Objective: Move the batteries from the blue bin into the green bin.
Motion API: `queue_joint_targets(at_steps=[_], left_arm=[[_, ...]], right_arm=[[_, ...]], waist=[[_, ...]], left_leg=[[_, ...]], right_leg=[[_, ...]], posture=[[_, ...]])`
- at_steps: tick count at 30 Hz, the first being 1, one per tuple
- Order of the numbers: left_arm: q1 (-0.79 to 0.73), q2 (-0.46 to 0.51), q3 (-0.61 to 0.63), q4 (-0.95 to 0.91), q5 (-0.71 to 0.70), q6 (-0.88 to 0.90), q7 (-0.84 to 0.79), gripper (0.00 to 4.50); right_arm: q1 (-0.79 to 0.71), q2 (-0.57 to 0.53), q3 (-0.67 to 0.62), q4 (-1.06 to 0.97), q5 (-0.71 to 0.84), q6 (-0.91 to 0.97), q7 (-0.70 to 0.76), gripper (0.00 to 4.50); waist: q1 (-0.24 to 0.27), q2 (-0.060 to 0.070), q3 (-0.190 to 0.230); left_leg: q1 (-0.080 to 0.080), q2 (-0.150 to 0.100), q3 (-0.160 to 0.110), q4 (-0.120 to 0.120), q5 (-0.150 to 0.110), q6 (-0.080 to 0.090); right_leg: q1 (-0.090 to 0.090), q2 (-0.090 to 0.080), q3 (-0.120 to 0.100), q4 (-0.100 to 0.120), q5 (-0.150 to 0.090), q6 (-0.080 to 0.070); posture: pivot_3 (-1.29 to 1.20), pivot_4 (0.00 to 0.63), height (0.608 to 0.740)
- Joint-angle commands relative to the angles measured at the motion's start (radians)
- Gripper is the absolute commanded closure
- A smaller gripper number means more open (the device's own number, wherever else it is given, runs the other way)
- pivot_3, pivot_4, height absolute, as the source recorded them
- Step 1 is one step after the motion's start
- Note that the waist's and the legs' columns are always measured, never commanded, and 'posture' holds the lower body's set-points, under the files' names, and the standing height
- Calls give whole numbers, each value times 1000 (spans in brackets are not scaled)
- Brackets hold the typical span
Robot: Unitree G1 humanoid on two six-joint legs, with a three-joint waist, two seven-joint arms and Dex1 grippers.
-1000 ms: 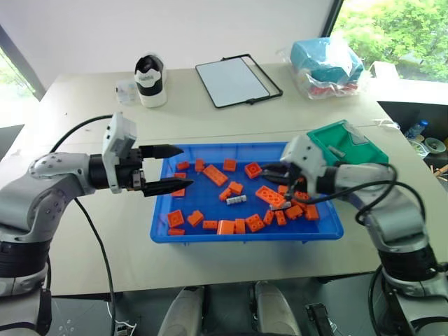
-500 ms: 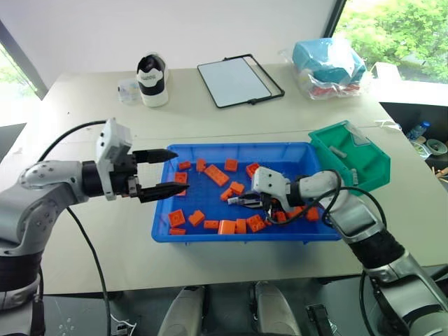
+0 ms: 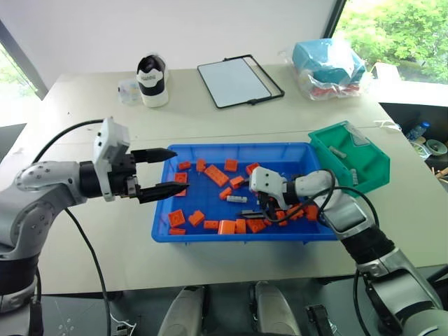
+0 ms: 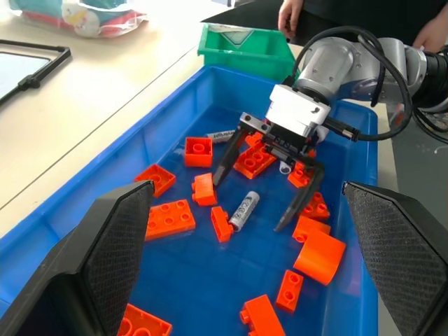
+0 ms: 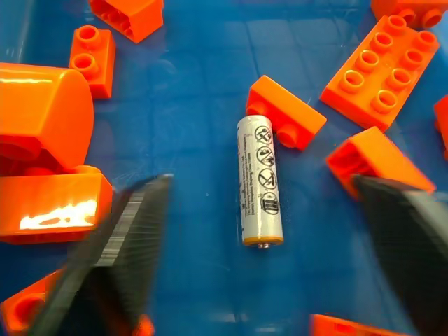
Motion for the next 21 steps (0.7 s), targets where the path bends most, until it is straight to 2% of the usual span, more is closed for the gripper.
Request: queue_joint_targets(at_steps=[1,2,5,7,15,21], left_arm=[[-24,15,8,5,9,-20,-11,0],[-26,15,6,8,11,-23,-13,0],[-34,9,-3,19,18,-33,-21,0],[-44,1,-13,29,26,-40,-27,0],[-77,-28,-60,70,54,-70,-53,0],[-103,-39,-83,95,68,-83,-69,0]], right_arm=[[26,7,-2,-13,-4,19,-9,27],[28,8,-6,-18,-2,25,-12,27],[42,9,-17,-52,7,51,-23,857],[62,3,-33,-94,16,77,-37,1844],[114,-21,-99,-232,71,218,-72,1844],[87,10,-86,-181,57,235,-117,1844]], waist=[[0,0,0],[0,0,0],[0,0,0],[1,0,0],[2,0,0],[0,0,0]], left_leg=[[0,0,0,0,0,0],[0,0,0,0,0,0],[0,0,0,0,0,0],[0,0,0,0,0,0],[0,0,0,0,0,0],[0,0,0,0,0,0]], right_leg=[[0,0,0,0,0,0],[0,0,0,0,0,0],[0,0,0,0,0,0],[0,0,0,0,0,0],[0,0,0,0,0,0],[0,0,0,0,0,0]], posture=[[0,150,731],[0,150,731],[0,150,731],[0,150,731],[0,150,731],[0,150,731]])
